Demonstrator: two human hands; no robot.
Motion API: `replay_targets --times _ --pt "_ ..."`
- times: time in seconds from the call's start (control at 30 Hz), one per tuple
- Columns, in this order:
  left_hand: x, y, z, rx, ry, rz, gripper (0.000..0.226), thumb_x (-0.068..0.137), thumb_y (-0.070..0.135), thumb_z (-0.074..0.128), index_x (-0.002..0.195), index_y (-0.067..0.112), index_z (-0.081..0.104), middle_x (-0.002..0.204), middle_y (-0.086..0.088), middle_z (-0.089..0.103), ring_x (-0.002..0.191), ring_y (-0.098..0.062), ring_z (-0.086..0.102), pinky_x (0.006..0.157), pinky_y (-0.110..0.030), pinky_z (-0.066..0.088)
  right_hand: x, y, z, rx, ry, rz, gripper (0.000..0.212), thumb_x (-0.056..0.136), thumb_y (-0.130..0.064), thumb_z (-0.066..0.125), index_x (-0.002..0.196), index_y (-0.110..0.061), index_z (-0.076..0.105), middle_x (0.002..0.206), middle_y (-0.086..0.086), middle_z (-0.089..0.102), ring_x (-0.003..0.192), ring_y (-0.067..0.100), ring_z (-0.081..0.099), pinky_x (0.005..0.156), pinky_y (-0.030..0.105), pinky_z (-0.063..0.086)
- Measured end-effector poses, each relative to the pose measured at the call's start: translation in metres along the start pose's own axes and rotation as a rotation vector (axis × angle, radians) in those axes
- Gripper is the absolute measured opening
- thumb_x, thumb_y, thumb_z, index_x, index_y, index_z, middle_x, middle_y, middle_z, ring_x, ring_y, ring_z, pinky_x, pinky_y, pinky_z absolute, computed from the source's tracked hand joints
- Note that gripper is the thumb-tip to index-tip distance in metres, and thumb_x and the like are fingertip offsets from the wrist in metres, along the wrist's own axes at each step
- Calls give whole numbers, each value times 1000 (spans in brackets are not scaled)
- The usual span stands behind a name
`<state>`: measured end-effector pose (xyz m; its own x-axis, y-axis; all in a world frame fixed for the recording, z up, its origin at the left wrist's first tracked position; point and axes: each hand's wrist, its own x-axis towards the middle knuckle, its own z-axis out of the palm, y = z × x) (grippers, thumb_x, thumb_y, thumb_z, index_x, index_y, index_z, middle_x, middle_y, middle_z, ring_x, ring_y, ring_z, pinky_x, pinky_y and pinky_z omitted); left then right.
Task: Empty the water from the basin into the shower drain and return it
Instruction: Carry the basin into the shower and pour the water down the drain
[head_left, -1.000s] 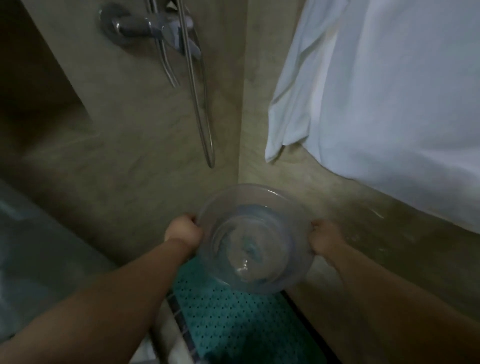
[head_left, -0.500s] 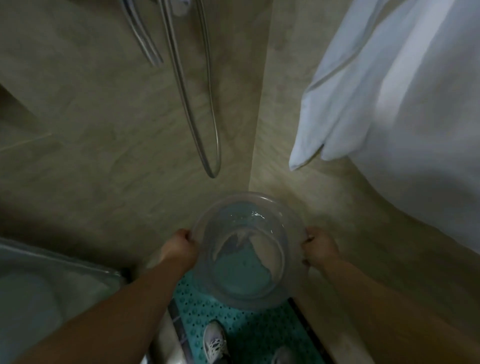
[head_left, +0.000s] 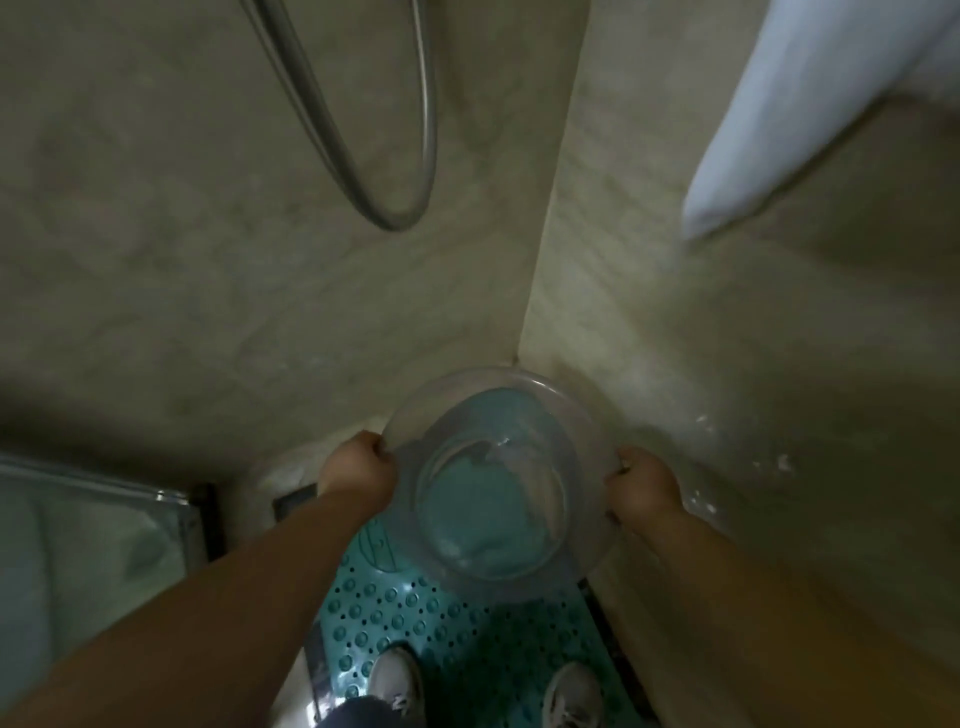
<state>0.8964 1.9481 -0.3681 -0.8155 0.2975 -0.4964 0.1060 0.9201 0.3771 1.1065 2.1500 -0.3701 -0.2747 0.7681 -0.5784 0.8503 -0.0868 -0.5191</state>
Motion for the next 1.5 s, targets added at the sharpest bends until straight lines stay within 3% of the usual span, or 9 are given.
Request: replay_targets --times 0.17,0.3,0.47,0.63,0.83,1.0,1.37,1.5 --pt "66 -28 79 -33 1 33 34 92 20 47 117 6 64 116 -22 69 108 -38 62 89 -37 50 77 50 64 -60 -16 -2 29 91 -9 49 113 -8 67 90 14 61 79 31 58 70 30 43" --pt "112 -44 130 -17 1 34 35 90 21 50 119 8 63 122 -21 66 113 -38 61 94 -37 48 132 80 108 -64 -17 24 24 89 -7 53 107 -6 69 109 23 68 92 35 63 76 28 41" --pt "161 -60 179 -5 -15 40 32 88 21 54 115 9 65 121 -20 66 112 -36 61 92 -34 47 184 102 152 -102 -7 68 26 90 -9 55 110 -4 69 115 22 69 102 37 65 80 35 49" --pt "199 -66 215 13 -24 51 33 89 27 55 113 6 66 120 -19 67 111 -35 62 93 -35 50 222 111 174 -135 8 77 31 94 -10 51 119 1 65 122 22 66 110 37 63 80 34 45" --pt "225 -65 225 4 -58 44 43 87 38 60 113 4 65 120 -19 65 109 -35 62 92 -37 50 247 108 184 -173 31 80 33 94 -7 51 122 4 62 126 24 63 114 39 63 91 39 51" --pt "241 -64 231 -10 -57 28 38 89 29 57 115 2 64 123 -21 64 111 -35 61 91 -36 49 256 104 190 -236 32 106 33 97 -9 48 124 4 62 130 21 63 116 35 62 82 32 47" --pt "259 -63 245 -55 -87 14 40 92 29 54 117 0 63 124 -23 62 111 -37 60 91 -37 50 277 109 200 -157 -5 154 32 97 -6 49 122 11 59 129 25 61 117 39 60 101 42 50" --pt "262 -59 246 -76 -65 18 36 90 23 51 113 -1 65 121 -25 64 110 -39 60 92 -39 52 282 109 201 -149 12 153 33 96 -7 50 122 11 60 127 26 62 113 40 62 98 47 53"
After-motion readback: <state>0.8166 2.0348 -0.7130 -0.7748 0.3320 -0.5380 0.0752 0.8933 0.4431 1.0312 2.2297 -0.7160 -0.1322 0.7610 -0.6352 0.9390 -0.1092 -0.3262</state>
